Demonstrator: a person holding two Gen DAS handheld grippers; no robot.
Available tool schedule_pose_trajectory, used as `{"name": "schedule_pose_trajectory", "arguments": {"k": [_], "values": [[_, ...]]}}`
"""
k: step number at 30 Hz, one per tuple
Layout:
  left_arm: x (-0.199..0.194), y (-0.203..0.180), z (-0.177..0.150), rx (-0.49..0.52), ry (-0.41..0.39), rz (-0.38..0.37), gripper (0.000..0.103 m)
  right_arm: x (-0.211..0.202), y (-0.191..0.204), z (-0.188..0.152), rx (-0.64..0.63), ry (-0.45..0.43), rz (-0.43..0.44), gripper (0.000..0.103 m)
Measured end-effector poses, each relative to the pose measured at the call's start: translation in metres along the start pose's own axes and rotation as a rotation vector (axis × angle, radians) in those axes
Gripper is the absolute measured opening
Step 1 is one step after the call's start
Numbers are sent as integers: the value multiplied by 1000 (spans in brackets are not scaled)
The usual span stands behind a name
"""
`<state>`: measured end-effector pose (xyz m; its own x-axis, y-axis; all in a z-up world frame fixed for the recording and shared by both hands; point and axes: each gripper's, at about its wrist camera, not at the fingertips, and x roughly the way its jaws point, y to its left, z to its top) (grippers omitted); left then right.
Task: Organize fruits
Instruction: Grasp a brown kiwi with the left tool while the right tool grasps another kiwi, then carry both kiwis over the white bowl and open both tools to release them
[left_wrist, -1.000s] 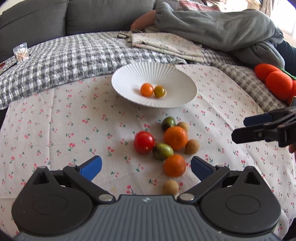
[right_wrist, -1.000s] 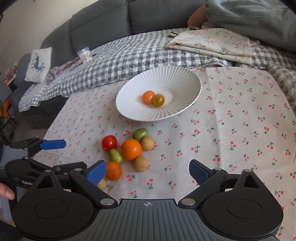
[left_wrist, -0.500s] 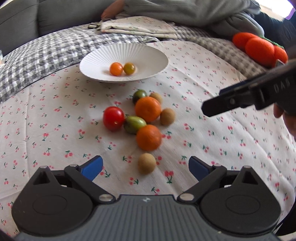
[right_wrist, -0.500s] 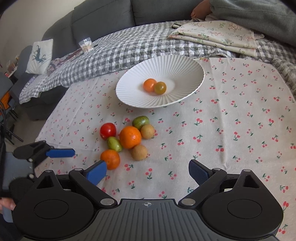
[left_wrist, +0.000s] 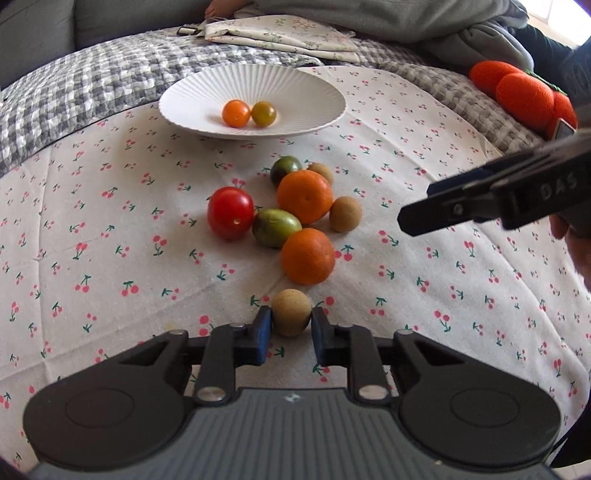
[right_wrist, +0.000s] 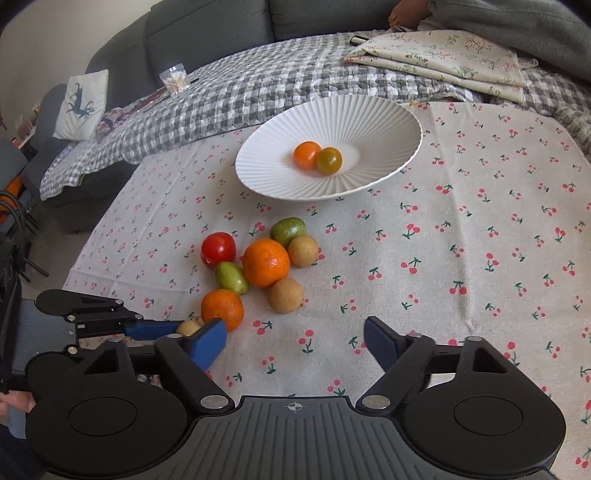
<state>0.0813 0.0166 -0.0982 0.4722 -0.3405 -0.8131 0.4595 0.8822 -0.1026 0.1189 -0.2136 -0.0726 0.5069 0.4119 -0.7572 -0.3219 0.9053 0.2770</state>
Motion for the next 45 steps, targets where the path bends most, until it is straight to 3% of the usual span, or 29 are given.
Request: {"name": "schedule_pose_trajectory", "arguments": {"k": [6, 13, 18, 23, 36, 45], "values": [[-5, 8, 5, -31, -8, 11, 21, 16, -7, -1, 26, 13, 2, 58], [-7, 18, 7, -75, -12, 29, 21, 38, 5, 1, -37, 13, 1, 57], [-5, 22, 5, -88, 0, 37, 21, 48, 13, 3, -76, -1, -2, 50], [-4, 21, 5, -88, -3, 36, 21, 54, 16, 6, -100, -12, -21, 27], [-11, 26, 11, -120, -34, 48, 21, 29, 1, 11, -78, -50, -32, 27], [-24, 37, 27, -176, -98, 72, 21, 3, -11, 21, -59, -106, -33, 27]]}}
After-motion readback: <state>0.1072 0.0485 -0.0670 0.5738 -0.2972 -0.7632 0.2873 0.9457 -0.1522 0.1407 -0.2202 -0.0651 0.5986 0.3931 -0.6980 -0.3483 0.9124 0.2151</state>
